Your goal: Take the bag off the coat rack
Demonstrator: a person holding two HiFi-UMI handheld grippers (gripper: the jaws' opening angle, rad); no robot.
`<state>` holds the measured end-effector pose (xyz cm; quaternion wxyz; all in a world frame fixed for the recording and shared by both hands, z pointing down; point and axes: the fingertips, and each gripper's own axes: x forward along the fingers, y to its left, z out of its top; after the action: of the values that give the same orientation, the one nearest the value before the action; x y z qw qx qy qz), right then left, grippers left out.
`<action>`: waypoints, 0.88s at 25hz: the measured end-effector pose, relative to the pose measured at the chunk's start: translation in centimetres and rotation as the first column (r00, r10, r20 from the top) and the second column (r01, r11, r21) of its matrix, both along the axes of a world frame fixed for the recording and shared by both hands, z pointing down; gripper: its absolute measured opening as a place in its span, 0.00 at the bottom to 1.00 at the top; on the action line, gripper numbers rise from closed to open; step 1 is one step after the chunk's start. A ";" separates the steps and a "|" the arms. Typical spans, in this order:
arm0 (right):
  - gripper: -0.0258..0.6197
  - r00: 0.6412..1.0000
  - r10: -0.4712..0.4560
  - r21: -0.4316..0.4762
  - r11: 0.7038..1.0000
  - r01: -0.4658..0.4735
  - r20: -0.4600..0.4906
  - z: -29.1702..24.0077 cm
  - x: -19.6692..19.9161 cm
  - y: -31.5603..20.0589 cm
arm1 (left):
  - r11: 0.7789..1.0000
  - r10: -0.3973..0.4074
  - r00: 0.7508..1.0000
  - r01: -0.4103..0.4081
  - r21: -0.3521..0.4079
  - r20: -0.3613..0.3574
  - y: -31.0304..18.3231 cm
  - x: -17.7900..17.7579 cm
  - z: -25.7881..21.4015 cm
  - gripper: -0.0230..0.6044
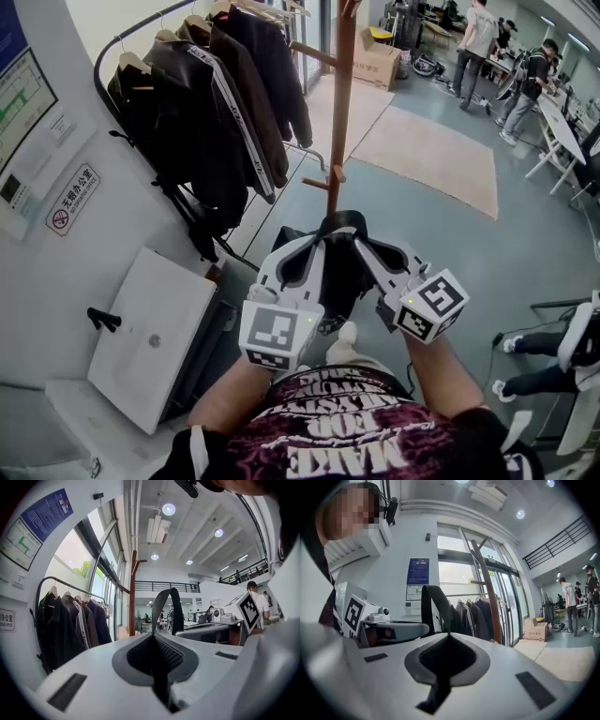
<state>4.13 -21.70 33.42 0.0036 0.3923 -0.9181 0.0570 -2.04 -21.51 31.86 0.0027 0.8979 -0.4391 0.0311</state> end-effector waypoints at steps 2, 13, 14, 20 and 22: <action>0.05 1.000 0.004 0.003 1.000 -0.004 0.000 0.1 -0.2 0.8 | 1.000 0.004 1.000 -0.004 -0.001 0.000 0.7 -0.2 0.1 0.05; 0.05 0.999 0.033 0.016 0.999 -0.033 -0.026 -0.3 -0.9 3.3 | 0.999 0.038 0.999 -0.038 0.005 0.003 3.0 -0.8 -0.4 0.05; 0.05 0.999 0.035 0.017 0.999 -0.035 -0.024 -0.2 -0.9 3.5 | 0.999 0.041 0.999 -0.041 0.007 0.005 3.1 -0.8 -0.4 0.05; 0.05 0.999 0.036 0.022 0.999 -0.036 -0.024 -0.3 -1.2 3.6 | 0.999 0.040 0.999 -0.040 0.011 0.008 3.1 -1.1 -0.4 0.05; 0.05 0.999 0.036 0.025 0.999 -0.036 -0.024 -0.4 -1.3 3.4 | 0.999 0.041 0.999 -0.041 0.012 0.011 2.9 -1.2 -0.5 0.05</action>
<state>2.87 -18.29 33.00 0.0090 0.4094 -0.9114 0.0412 -3.19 -18.59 31.37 -0.0060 0.9064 -0.4210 0.0331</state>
